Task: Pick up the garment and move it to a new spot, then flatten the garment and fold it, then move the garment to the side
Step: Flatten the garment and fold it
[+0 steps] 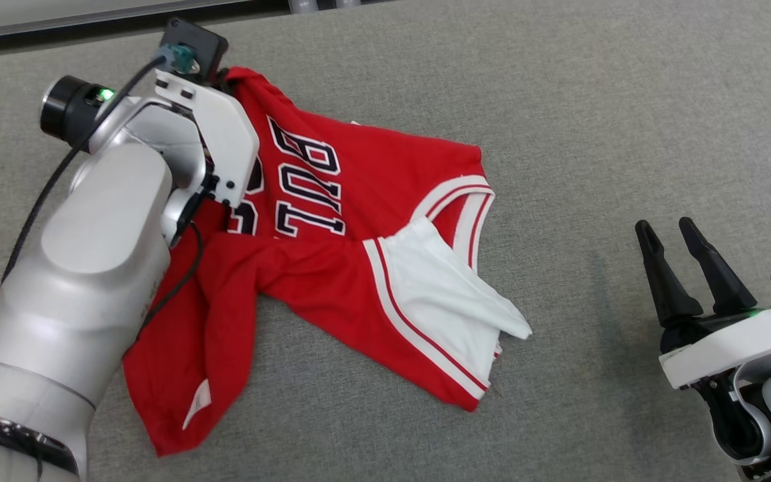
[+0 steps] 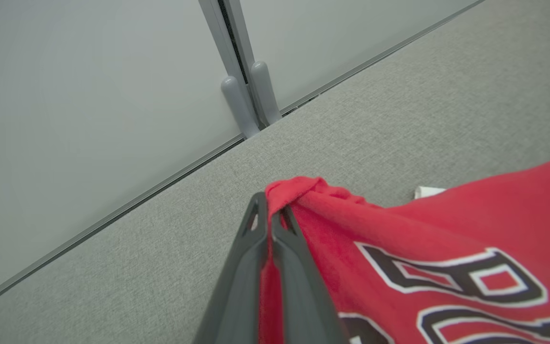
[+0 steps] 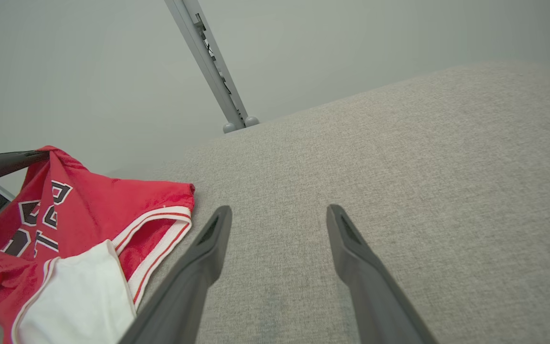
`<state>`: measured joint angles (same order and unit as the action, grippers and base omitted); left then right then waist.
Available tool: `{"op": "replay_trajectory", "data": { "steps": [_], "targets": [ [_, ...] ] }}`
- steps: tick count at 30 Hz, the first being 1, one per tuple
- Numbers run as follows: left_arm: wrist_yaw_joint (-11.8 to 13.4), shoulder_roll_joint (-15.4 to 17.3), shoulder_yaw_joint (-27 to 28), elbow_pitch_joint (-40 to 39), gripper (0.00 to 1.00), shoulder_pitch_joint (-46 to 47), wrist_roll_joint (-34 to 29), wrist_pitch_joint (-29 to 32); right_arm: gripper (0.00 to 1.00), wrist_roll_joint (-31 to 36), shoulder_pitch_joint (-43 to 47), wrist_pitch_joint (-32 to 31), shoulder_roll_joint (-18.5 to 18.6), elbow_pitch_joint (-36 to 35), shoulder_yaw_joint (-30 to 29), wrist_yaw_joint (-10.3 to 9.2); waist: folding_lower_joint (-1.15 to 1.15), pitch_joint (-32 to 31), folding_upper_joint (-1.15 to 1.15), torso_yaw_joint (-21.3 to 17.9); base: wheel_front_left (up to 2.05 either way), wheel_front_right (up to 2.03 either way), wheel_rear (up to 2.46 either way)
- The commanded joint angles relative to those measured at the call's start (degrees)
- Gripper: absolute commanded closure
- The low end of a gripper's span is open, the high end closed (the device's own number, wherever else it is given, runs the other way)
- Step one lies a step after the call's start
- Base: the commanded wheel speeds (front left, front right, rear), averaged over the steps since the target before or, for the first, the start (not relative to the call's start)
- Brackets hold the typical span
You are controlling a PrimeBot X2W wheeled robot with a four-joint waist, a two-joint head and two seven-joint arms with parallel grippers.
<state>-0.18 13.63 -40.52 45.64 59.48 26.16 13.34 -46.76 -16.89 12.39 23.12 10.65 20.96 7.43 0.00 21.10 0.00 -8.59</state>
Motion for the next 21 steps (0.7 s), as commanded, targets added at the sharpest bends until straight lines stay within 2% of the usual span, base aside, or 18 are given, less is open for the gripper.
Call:
{"op": "replay_trajectory", "data": {
  "steps": [1, 6, 7, 8, 10, 14, 21],
  "targets": [
    [0.46, 0.17, 0.66, 1.29, 1.0, 1.85, -0.38, -1.25, 0.0, -0.18, -0.79, 0.55, 0.01, 0.12, 0.09, 0.12, 0.0, 0.97, 0.0, -1.12, 0.0, 0.0, 0.0],
    [0.09, -1.22, 1.2, 8.96, 1.0, 4.84, -0.24, -6.37, 0.0, -0.12, -1.94, 1.12, -0.39, 0.55, 0.7, 0.13, 0.0, 1.39, 0.0, -2.0, 0.0, 0.0, 0.0],
    [-0.35, -1.71, 1.27, 10.47, 0.73, 4.96, 0.16, -7.12, 0.0, -0.13, -2.16, 1.21, -0.44, 0.69, 0.96, 0.13, 0.0, 1.27, 0.0, -2.08, 0.0, 0.0, 0.0],
    [-0.8, -2.26, 1.38, 11.74, 0.0, 4.97, 0.43, -7.85, 0.0, -0.12, -2.33, 1.29, -0.46, 0.82, 1.14, 0.12, 0.0, 1.07, 0.0, -2.04, 0.0, 0.0, 0.0],
    [-1.46, -3.61, 1.12, 14.26, 0.0, 4.33, 0.76, -9.19, 0.0, -0.27, -2.4, 1.41, -0.49, 1.14, 1.34, 0.12, 0.0, 0.39, 0.0, -1.59, 0.0, 0.0, 0.0],
    [-1.18, -5.7, 0.74, 16.99, 0.0, 3.13, 0.7, -14.02, 0.0, -0.67, -1.5, 1.62, -0.38, 1.83, 1.94, 0.12, 0.0, -2.09, 0.0, 0.31, 0.0, 0.0, 0.0],
    [-0.98, -7.95, 2.67, 17.38, 0.0, -3.51, 3.78, -24.05, 0.0, -1.24, 1.04, 2.22, -0.52, 3.47, 2.03, 0.12, 0.0, -9.12, 0.0, 3.98, 0.0, 0.0, 0.0]
  ]
}}
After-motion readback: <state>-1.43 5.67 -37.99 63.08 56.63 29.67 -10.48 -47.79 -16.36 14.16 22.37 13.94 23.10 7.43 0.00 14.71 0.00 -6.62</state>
